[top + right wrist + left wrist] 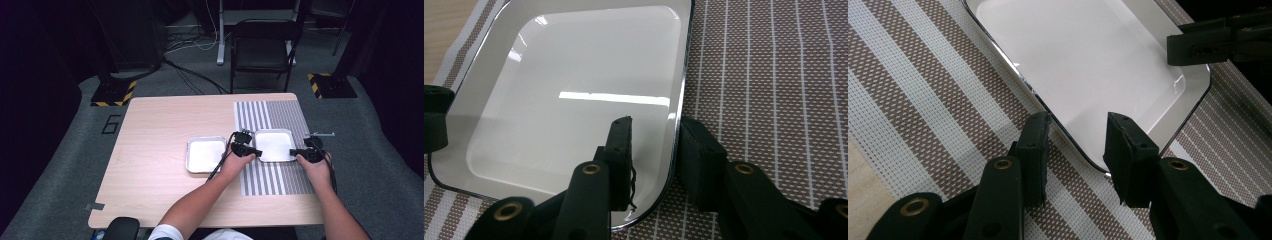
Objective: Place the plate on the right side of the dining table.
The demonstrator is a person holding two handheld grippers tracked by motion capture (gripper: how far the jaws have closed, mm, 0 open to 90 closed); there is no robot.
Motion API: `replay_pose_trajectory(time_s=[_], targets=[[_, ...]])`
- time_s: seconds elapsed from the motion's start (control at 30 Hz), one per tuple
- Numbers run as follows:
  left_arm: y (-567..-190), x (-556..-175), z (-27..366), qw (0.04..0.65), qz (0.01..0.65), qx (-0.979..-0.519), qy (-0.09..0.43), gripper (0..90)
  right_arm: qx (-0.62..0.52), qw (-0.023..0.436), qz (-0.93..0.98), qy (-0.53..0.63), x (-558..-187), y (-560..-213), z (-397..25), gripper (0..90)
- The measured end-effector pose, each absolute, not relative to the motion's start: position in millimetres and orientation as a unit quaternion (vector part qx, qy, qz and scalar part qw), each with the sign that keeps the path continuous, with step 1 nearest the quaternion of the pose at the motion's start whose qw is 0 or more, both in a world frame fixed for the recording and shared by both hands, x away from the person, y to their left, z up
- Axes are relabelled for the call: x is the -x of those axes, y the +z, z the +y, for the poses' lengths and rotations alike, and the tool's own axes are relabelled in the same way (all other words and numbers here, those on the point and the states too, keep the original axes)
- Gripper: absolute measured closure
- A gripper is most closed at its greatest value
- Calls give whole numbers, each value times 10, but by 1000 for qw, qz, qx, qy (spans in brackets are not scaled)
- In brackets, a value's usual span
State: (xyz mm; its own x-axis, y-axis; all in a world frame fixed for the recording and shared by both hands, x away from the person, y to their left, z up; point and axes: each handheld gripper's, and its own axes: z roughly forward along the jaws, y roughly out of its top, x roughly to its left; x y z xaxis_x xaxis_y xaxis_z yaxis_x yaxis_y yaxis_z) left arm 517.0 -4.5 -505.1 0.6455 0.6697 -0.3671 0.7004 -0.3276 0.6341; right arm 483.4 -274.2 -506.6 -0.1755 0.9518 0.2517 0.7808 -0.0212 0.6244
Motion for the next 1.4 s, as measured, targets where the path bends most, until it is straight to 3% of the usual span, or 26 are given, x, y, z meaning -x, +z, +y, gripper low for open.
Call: replay_pose_trajectory(time_s=[0.67, 1.4], targets=[[-4931, -5175, 94, 413, 425, -805, -3, 543, -622, 140, 681, 360, -4748, -4935, -2759, 614], [-4712, -5132, 468, 431, 434, -791, 20, 530, -580, 154, 700, 386, -4645, -4710, -2550, 607]])
